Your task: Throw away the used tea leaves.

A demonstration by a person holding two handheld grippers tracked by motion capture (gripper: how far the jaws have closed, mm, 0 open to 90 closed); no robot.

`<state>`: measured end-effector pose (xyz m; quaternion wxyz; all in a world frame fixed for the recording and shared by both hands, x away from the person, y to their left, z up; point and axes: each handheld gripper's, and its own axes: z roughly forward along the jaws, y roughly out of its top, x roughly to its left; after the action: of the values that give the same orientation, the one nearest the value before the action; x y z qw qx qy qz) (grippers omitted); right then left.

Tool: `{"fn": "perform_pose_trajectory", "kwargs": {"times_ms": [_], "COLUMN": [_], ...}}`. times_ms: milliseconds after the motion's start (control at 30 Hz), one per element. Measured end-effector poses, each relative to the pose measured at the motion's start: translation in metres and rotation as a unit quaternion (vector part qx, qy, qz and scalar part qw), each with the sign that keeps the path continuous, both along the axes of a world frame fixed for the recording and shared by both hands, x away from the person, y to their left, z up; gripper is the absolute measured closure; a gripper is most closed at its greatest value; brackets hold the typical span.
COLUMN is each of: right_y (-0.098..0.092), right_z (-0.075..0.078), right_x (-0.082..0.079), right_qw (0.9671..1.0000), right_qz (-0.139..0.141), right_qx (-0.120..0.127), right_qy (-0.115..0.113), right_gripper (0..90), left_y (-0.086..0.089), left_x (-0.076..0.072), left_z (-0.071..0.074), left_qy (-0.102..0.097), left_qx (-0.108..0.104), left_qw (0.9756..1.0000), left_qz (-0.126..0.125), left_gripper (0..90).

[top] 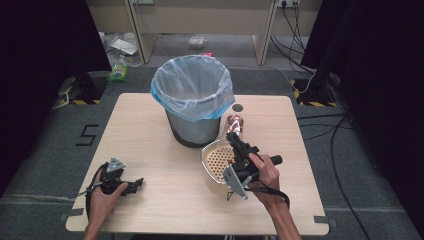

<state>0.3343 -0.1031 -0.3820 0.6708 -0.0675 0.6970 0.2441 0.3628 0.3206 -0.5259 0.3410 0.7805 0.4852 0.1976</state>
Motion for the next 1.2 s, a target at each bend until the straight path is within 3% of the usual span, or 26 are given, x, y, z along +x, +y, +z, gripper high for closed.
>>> {"fn": "perform_pose_trajectory", "kwargs": {"times_ms": [67,133,200,300,400,667,700,733,800,900,967,1100,1200], "right_y": [0.002,0.001,0.001,0.002,-0.001,0.005,0.005,0.003,0.002,0.002,0.001,0.004,0.004], "right_z": [-0.001,-0.014,-0.015,-0.017,-0.019,-0.011,-0.012,-0.020,-0.025,-0.024,-0.028,-0.032,-0.030], "right_x": [0.000,0.010,0.009,0.008,0.009,-0.006,-0.004,0.004,0.006,0.003,0.008,0.008,0.004], "right_qw": [0.9998,0.9995,0.9995,0.9991,0.9992,0.9973,0.9975,0.9970,0.9974,0.9960,0.9962,0.9957,0.9941], "right_qz": [0.003,-0.009,-0.006,-0.003,-0.005,0.008,0.009,-0.009,-0.010,-0.004,-0.018,-0.014,-0.012], "right_qx": [-0.016,-0.028,-0.029,-0.042,-0.038,-0.049,-0.048,-0.065,-0.059,-0.061,-0.065,-0.068,-0.070], "right_qy": [-0.009,0.014,0.014,-0.006,-0.010,-0.055,-0.051,-0.043,-0.040,-0.066,-0.056,-0.062,-0.082], "right_gripper": [87.4,87.4,87.4,87.5,87.5,87.5,87.5,87.5,87.5,87.8,87.7,87.7,87.7], "left_y": [0.000,0.000,0.000,0.000,0.000,0.000,0.000,0.000,0.000,0.000,0.000,0.000,0.000], "left_x": [0.000,0.000,0.000,0.000,0.000,0.000,0.000,0.000,0.000,0.000,0.000,0.000,0.000], "left_z": [0.000,0.000,0.000,0.000,0.000,0.000,0.000,0.000,0.000,0.000,0.000,0.000,0.000], "left_qy": [0.000,-0.001,-0.001,0.000,0.000,-0.001,-0.001,-0.002,-0.002,-0.001,-0.001,-0.001,-0.001], "left_qx": [0.000,0.000,0.000,0.000,0.000,0.000,0.000,0.002,0.001,0.000,0.000,-0.002,-0.001], "left_qw": [1.0000,1.0000,1.0000,1.0000,1.0000,1.0000,1.0000,1.0000,1.0000,1.0000,1.0000,1.0000,1.0000], "left_qz": [0.000,0.000,0.000,0.000,0.000,0.000,0.000,0.000,0.000,0.000,0.000,0.001,0.001], "left_gripper": [0.0,0.0,0.0,0.0,0.0,0.0,0.0,0.0,0.0,0.0,0.0,0.0,0.0]}}
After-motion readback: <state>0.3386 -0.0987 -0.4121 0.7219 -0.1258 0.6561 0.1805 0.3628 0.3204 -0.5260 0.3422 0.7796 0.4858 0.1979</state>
